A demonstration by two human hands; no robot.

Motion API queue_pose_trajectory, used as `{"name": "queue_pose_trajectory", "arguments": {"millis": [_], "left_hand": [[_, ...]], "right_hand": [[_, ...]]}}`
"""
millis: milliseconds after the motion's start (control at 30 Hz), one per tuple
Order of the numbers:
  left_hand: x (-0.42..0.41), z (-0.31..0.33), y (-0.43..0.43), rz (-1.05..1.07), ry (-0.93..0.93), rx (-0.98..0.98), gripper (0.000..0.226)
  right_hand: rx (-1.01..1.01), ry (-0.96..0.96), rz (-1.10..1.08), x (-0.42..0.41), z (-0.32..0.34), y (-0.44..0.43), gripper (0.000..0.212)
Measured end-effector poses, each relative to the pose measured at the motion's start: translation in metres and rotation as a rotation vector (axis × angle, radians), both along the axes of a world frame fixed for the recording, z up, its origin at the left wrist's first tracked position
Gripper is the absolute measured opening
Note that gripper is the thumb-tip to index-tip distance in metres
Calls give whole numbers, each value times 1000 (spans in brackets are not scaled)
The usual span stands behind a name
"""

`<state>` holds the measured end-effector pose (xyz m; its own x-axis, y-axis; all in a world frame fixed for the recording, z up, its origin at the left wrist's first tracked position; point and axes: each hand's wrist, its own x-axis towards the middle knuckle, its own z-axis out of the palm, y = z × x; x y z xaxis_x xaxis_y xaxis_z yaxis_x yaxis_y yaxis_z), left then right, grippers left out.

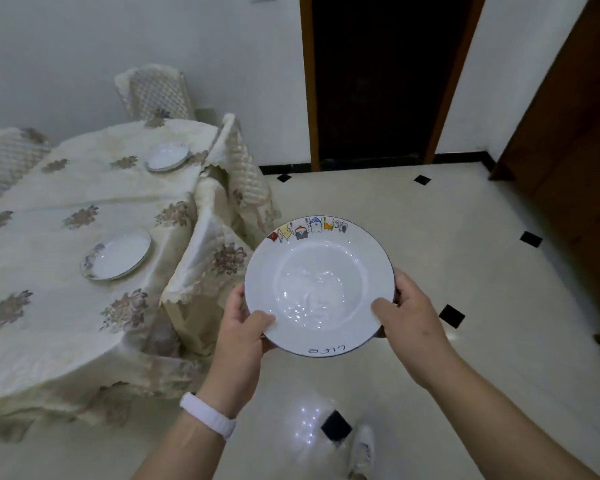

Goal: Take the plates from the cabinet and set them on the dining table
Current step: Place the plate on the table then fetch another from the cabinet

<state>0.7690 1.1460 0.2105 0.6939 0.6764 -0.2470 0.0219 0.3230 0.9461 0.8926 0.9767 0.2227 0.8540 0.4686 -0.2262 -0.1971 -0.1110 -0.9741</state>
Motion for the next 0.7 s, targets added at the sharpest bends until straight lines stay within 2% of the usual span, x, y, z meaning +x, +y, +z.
{"name": "queue_pose_trajectory", "arguments": {"millis": [200,400,700], "left_hand": [[104,15,-14,-45,7,47,59],[185,18,-6,-136,22,92,52],[302,-10,42,-216,-6,-12,48]], "right_hand": [[16,-20,-48,100,7,-16,52],[15,9,-121,159,-1,-22,53],[-55,13,-200,263,-10,18,52]]}}
